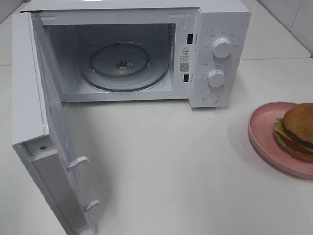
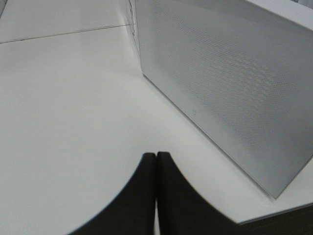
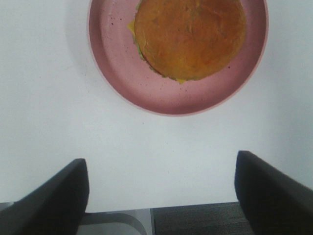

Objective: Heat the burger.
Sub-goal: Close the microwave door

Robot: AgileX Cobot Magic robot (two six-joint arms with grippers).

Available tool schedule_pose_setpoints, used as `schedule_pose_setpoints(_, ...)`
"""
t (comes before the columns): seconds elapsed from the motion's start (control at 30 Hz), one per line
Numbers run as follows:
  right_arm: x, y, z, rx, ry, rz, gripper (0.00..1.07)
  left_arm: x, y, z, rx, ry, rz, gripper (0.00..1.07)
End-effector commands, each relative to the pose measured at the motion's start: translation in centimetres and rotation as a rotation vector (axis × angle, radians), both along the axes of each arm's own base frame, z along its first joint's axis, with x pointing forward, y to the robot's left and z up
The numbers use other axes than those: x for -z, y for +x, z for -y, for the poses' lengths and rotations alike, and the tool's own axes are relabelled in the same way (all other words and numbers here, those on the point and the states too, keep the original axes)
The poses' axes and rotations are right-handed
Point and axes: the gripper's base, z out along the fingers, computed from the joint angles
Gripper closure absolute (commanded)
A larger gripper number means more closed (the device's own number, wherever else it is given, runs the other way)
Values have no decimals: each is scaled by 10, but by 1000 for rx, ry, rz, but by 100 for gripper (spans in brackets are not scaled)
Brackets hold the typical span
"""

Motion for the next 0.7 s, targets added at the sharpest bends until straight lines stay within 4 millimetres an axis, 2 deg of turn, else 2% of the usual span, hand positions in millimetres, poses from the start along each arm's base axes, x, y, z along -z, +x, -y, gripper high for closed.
schedule_pose_setpoints(0.03,-1,-24,2,9,-1,23,31,0,-1,0,2,-5,23,106)
schedule_pose_setpoints(0.07,1,-41,3,10,0,40,31,0,-1,0,2,-5,23,106)
schedule_pose_setpoints(0.1,1,-50,3,10,0,53,31,0,-1,0,2,-5,23,106)
schedule_pose_setpoints(0.13,1,-50,3,10,0,53,31,0,-1,0,2,-5,23,106)
schedule_pose_setpoints(0.2,0,-80,4,10,2,108,31,0,-1,0,2,-5,23,106)
schedule_pose_setpoints(0.23,0,-80,4,10,2,108,31,0,-1,0,2,-5,23,106)
schedule_pose_setpoints(0.3,3,-103,5,8,2,158,31,0,-1,0,2,-5,23,106)
schedule_pose_setpoints(0.4,4,-108,5,8,3,173,31,0,-1,0,2,-5,23,106)
schedule_pose_setpoints(0.47,11,-132,5,-1,1,255,31,0,-1,0,2,-5,23,106)
schedule_pose_setpoints(0.5,11,-132,5,-1,1,255,31,0,-1,0,2,-5,23,106)
schedule_pose_setpoints(0.57,14,-146,6,-33,-11,343,31,0,-1,0,2,-5,23,106)
schedule_pose_setpoints(0.7,19,-155,5,-41,-7,415,31,0,-1,0,2,-5,23,106)
